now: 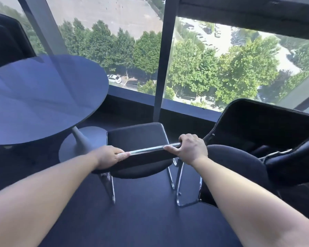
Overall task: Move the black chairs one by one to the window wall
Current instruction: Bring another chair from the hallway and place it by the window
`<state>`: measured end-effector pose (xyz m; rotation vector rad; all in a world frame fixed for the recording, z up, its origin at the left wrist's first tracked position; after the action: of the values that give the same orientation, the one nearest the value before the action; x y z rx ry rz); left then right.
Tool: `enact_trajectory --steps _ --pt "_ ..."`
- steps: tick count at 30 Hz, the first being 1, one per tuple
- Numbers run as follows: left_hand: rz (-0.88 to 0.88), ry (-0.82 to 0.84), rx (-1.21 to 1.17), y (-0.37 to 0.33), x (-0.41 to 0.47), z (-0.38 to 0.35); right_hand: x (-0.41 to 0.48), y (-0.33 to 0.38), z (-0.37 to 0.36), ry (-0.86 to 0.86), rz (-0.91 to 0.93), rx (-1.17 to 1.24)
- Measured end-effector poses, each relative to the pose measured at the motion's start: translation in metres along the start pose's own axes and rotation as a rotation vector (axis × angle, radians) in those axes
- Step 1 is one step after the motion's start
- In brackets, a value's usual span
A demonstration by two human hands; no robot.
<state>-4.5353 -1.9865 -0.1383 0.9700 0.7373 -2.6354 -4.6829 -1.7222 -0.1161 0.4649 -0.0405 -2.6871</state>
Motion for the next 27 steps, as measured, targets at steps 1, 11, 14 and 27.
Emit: enact_trajectory --steps 1,11,14,27 --pt "-0.001 0.032 0.033 -0.002 0.000 0.004 -0.008 -0.002 -0.002 -0.024 -0.106 0.089" --pt "0.087 -0.090 0.136 -0.007 -0.010 -0.021 -0.005 -0.007 -0.049 0.014 -0.478 0.990" --pt "0.058 -0.077 0.101 -0.027 -0.006 -0.035 0.021 -0.028 -0.052 0.031 -0.406 1.101" --pt "0.006 -0.125 -0.414 -0.071 0.027 -0.056 0.109 -0.007 -0.001 0.149 -0.010 1.282"
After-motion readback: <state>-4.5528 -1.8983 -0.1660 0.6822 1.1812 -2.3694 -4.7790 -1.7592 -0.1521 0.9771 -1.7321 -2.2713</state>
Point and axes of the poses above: each hand's wrist, its own x-axis towards the middle knuckle, its own z-axis out of the back of the hand, y = z × x, the point moved 7 cm from there along x, towards the middle knuckle, and after that the axes turned 8 degrees about y, right-handed, at the moved point
